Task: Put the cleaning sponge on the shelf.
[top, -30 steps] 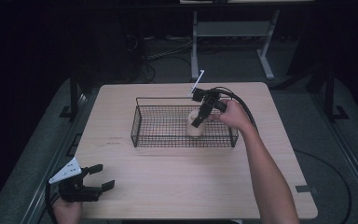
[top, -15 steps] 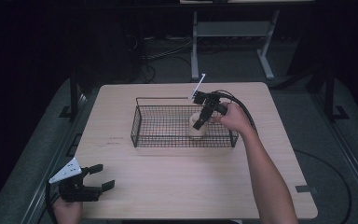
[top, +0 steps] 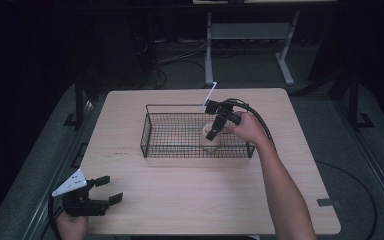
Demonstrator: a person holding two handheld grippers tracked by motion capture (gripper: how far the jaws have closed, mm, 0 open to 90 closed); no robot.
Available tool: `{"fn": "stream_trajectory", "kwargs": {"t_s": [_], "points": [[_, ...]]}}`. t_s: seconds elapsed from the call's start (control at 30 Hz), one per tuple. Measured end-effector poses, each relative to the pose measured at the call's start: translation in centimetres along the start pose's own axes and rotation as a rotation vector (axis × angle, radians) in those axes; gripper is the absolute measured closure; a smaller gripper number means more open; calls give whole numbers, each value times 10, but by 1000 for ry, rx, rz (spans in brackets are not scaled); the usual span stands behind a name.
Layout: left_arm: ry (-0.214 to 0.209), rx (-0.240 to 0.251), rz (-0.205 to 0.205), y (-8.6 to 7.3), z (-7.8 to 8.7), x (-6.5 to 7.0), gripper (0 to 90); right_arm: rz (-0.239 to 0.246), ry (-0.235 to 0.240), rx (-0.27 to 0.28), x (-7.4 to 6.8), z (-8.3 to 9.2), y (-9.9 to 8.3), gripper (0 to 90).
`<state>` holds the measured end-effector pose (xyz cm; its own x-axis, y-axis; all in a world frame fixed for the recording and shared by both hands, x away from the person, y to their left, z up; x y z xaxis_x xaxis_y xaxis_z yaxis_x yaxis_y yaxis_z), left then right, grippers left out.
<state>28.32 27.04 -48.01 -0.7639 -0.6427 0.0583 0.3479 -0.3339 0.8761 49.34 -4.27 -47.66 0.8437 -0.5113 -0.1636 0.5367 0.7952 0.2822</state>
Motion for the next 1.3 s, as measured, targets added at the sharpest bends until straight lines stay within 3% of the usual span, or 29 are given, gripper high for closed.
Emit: {"fn": "stream_trajectory", "kwargs": {"t_s": [0.53,1.1,1.3], "points": [[-2,-3,-4,0,-2,1,134,-18,11,24,1,-2,-4,286],[-1,-4,-2,0,-2,0,134,-10,13,56,-6,10,-1,222],[-2,-3,-2,0,-2,1,134,-9,16,93,-9,21,1,221]]}}
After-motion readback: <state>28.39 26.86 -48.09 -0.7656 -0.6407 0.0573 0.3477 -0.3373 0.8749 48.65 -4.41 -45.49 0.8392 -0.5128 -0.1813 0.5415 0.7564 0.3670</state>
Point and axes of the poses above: each handheld gripper's, and its own axes: z roughly backward along the jaws, y roughly out of its top, x roughly to its right, the point moved 10 cm from there along -z, roughly forward along the jaws, and after that the axes turned 8 degrees about -z, right-handed, at the moved point
